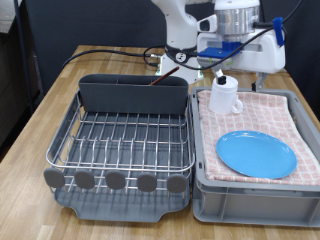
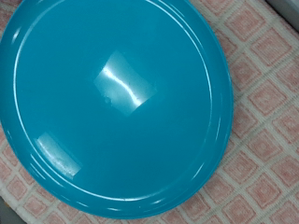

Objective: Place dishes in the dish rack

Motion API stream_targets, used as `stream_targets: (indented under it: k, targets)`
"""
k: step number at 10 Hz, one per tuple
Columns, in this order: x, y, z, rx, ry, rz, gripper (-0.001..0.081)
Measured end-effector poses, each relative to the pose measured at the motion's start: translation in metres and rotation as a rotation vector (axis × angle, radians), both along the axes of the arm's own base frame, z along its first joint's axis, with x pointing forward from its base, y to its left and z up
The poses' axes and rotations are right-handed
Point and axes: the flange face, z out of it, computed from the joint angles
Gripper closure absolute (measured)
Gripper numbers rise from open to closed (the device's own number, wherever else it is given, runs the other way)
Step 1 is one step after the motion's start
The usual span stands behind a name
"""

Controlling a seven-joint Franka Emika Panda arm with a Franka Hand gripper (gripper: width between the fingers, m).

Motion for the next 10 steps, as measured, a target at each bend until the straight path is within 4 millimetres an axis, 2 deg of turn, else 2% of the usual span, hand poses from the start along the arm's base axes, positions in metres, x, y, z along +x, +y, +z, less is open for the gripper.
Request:
stream_targets:
  k: [5,10]
  targets:
    - [0.001,-0.008,-0.049,0.027,-0.036,0.033,0.0004]
    - [0.0,-0.007,-0.054,0.055,-0.047,0.06,0.0004]
